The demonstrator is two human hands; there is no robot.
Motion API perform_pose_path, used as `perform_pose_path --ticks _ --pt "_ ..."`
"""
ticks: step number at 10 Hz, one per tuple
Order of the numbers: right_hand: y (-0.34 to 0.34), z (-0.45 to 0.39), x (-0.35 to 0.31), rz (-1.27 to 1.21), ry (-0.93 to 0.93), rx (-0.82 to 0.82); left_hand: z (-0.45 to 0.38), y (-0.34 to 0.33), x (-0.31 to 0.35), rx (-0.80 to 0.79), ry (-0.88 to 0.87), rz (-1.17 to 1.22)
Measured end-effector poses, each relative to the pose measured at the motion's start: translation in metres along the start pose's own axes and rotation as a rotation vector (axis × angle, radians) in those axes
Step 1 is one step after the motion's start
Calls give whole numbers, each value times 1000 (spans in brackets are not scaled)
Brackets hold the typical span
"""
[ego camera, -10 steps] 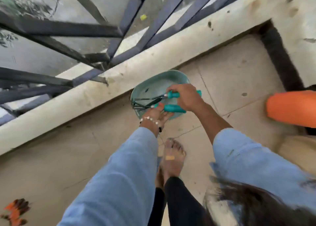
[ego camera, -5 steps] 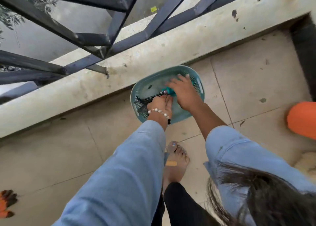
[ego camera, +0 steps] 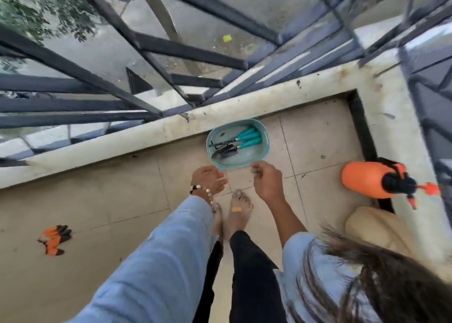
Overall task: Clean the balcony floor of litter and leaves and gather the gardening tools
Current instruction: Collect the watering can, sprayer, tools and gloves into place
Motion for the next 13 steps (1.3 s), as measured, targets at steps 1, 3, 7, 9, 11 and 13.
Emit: perform_pose_path --ticks 1,3,7,9,11,13 --pt "22 51 -12 11 -9 -13 51 27 29 7 -113 -181" --pt "69 181 -67 177 82 15 196 87 98 65 -410 -399" --pt "-7 332 -158 925 551 -58 311 256 49 344 -412 -472" --pt "-107 405 -193 1069 779 -175 348 382 9 573 -270 -417" --pt "-218 471 -211 1106 905 -268 386 495 -53 718 -282 -142" --pt "-323 554 -221 1181 1004 -399 407 580 -110 838 -209 -12"
Point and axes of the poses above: each hand's wrist, its own z-axis away from the middle knuckle, its own y-axis out of the back of the hand, x = y × z, the point moved 10 cm from there along -z, towards the middle knuckle, and after that the axes turned 15 degrees about -y, right-handed, at the moved point
